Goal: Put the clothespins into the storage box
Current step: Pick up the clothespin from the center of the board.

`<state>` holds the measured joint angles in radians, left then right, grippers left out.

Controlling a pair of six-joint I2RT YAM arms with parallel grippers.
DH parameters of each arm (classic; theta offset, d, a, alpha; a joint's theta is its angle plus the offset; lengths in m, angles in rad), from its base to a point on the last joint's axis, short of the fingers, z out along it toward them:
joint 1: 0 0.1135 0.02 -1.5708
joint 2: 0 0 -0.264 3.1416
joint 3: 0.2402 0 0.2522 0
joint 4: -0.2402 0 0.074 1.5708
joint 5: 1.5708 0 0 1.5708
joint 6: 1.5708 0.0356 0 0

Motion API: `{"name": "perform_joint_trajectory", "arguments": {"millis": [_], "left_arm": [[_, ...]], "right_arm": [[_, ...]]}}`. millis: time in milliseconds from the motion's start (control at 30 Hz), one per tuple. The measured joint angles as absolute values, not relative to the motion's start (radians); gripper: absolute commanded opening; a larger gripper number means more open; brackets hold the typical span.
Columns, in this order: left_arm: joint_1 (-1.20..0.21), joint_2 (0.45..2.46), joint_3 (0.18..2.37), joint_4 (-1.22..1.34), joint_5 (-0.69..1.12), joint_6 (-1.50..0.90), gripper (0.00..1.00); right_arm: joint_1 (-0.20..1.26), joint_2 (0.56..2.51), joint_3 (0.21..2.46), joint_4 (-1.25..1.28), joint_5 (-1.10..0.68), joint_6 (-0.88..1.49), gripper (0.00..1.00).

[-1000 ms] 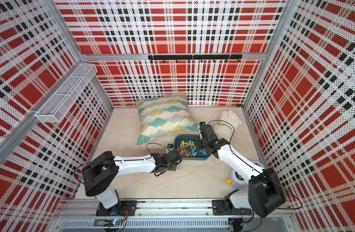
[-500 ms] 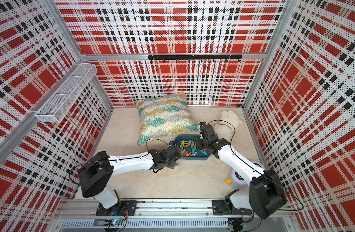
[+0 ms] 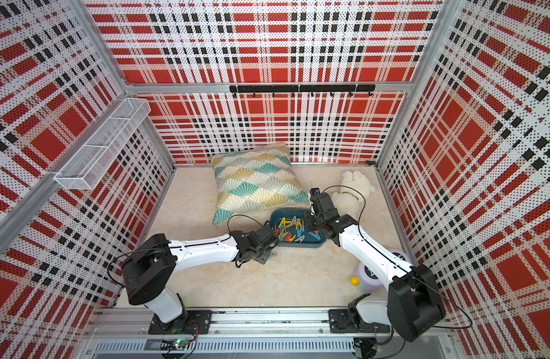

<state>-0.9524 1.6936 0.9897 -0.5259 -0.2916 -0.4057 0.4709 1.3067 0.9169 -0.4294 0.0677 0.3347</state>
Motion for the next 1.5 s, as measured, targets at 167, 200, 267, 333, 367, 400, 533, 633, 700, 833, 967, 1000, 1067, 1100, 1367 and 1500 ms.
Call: {"name": "perform_joint_trajectory", "arguments": {"millis": [167, 200, 267, 333, 367, 400, 533, 633, 700, 833, 967, 1000, 1067, 1100, 1367, 1500], "left_arm": [[-0.956, 1.695, 0.99, -0.526, -0.29, -0.393, 0.35], [-0.958, 1.695, 0.989, -0.526, -0.289, -0.392, 0.35], [-0.964, 1.695, 0.989, -0.527, -0.287, -0.391, 0.35], [-0.969, 1.695, 0.986, -0.526, -0.286, -0.39, 0.35], [-0.97, 1.695, 0.982, -0.526, -0.285, -0.39, 0.35], [-0.97, 1.695, 0.98, -0.527, -0.284, -0.389, 0.35], [-0.97, 1.697, 0.974, -0.527, -0.284, -0.387, 0.35], [-0.97, 1.705, 0.974, -0.525, -0.282, -0.383, 0.35], [-0.971, 1.717, 0.974, -0.525, -0.276, -0.372, 0.35], [-0.975, 1.739, 0.974, -0.525, -0.27, -0.36, 0.35], [-0.981, 1.748, 0.991, -0.524, -0.266, -0.355, 0.35], [-0.981, 1.751, 0.994, -0.524, -0.266, -0.355, 0.36], [-0.984, 1.758, 1.002, -0.524, -0.265, -0.353, 0.36], [-0.986, 1.761, 1.005, -0.524, -0.265, -0.352, 0.36], [-0.995, 1.781, 1.024, -0.522, -0.262, -0.34, 0.32], [-0.995, 1.784, 1.03, -0.521, -0.252, -0.332, 0.29]], "right_arm": [[0.471, 1.306, 0.917, -0.429, 0.068, 0.334, 0.4], [0.471, 1.306, 0.917, -0.429, 0.068, 0.334, 0.4], [0.471, 1.305, 0.916, -0.429, 0.068, 0.334, 0.4], [0.471, 1.304, 0.914, -0.429, 0.068, 0.334, 0.4], [0.471, 1.303, 0.913, -0.429, 0.068, 0.335, 0.4], [0.471, 1.303, 0.911, -0.429, 0.068, 0.335, 0.4], [0.471, 1.303, 0.911, -0.43, 0.068, 0.335, 0.4], [0.471, 1.303, 0.911, -0.43, 0.068, 0.335, 0.4], [0.471, 1.302, 0.911, -0.43, 0.068, 0.335, 0.4], [0.471, 1.295, 0.905, -0.43, 0.069, 0.335, 0.4], [0.471, 1.291, 0.902, -0.432, 0.071, 0.335, 0.4], [0.471, 1.291, 0.902, -0.432, 0.071, 0.335, 0.4], [0.471, 1.291, 0.902, -0.432, 0.071, 0.335, 0.4], [0.471, 1.291, 0.902, -0.432, 0.071, 0.335, 0.4], [0.471, 1.286, 0.897, -0.432, 0.072, 0.335, 0.4], [0.471, 1.279, 0.891, -0.433, 0.072, 0.335, 0.4]]}}
